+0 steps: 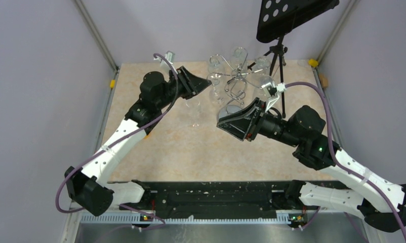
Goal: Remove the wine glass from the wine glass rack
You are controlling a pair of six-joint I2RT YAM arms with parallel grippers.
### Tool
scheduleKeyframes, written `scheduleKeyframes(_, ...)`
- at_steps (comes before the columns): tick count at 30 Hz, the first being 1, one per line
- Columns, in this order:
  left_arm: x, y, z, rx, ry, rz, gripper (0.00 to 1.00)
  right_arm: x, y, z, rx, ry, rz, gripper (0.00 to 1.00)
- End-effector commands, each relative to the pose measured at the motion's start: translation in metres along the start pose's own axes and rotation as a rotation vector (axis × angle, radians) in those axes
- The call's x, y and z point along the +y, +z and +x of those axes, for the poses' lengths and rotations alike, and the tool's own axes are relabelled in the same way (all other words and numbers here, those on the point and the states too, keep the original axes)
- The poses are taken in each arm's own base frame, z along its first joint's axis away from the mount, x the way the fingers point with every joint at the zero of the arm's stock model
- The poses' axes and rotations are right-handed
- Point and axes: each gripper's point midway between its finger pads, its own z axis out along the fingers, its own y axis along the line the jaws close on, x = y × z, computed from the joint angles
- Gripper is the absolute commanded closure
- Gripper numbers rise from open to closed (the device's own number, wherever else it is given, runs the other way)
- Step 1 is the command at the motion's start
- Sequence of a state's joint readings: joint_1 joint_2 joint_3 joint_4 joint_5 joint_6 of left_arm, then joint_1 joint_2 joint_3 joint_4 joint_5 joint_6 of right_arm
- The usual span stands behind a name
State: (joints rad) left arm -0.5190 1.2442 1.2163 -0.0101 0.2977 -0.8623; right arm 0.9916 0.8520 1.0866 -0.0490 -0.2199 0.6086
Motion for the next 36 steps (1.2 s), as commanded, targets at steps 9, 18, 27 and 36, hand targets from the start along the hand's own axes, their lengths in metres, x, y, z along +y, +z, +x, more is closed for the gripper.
scheduleKeyframes(9,0.011,0.004,-0.005,-0.071,-0.154,-0.044,0.61,0.002,-0.002,-0.012,-0.054,0.004,0.001,0.7)
scheduleKeyframes(18,0.017,0.008,-0.004,-0.098,-0.23,-0.05,0.58,-0.002,-0.002,-0.011,-0.058,0.004,0.018,0.7)
scheduleKeyframes(27,0.028,0.013,-0.001,-0.1,-0.248,-0.083,0.7,-0.006,-0.003,-0.011,-0.062,0.005,0.035,0.7)
scheduleKeyframes(36,0.021,0.0,-0.007,-0.136,-0.203,-0.096,0.79,-0.008,-0.004,-0.012,-0.072,0.003,0.05,0.7)
